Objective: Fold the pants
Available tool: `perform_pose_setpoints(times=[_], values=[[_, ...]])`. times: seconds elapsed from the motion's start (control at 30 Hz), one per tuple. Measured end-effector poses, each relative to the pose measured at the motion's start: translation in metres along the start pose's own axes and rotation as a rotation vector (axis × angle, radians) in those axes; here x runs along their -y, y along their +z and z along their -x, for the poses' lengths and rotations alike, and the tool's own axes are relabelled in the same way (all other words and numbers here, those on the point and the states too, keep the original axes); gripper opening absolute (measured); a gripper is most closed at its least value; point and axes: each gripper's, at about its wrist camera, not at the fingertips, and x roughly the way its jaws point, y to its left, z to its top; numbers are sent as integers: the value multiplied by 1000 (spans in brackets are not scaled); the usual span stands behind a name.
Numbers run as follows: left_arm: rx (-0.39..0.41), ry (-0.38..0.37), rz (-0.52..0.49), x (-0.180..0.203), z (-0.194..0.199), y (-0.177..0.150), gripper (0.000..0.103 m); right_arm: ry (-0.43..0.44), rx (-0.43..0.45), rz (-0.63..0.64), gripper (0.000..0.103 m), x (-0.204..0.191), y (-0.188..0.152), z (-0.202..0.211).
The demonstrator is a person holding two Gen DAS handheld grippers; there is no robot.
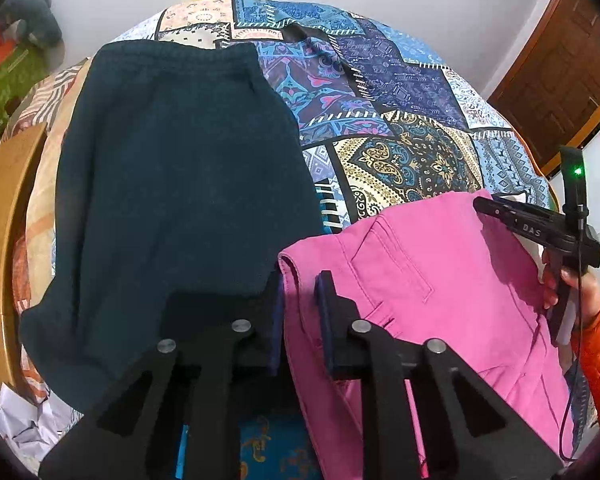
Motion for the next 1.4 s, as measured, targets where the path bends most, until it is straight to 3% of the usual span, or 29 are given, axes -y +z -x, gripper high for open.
perform_pose_setpoints(times=[0.03, 0.13, 0.3, 0.6, 0.77, 1.03, 1.4], values=[[0, 0, 5, 0, 0, 1, 15, 2, 5, 2, 14, -1, 0, -1], [5, 1, 23, 0, 2, 3, 12, -2, -3, 20, 5, -7, 0, -1], [51, 25, 1, 4, 22, 9, 11, 21, 46, -24, 3, 0, 10, 19], [207, 95, -69, 31, 90, 32, 10, 11, 277, 29, 3, -13, 42, 126], [279, 119, -129, 50, 133, 29, 10, 9, 369, 56, 3, -21, 42, 179], [289, 129, -199, 74, 162, -10, 9, 31, 367, 50, 3, -15, 0, 208], [212, 91, -253, 98, 161, -91, 9, 66, 270, 34, 3, 1, -90, 217]])
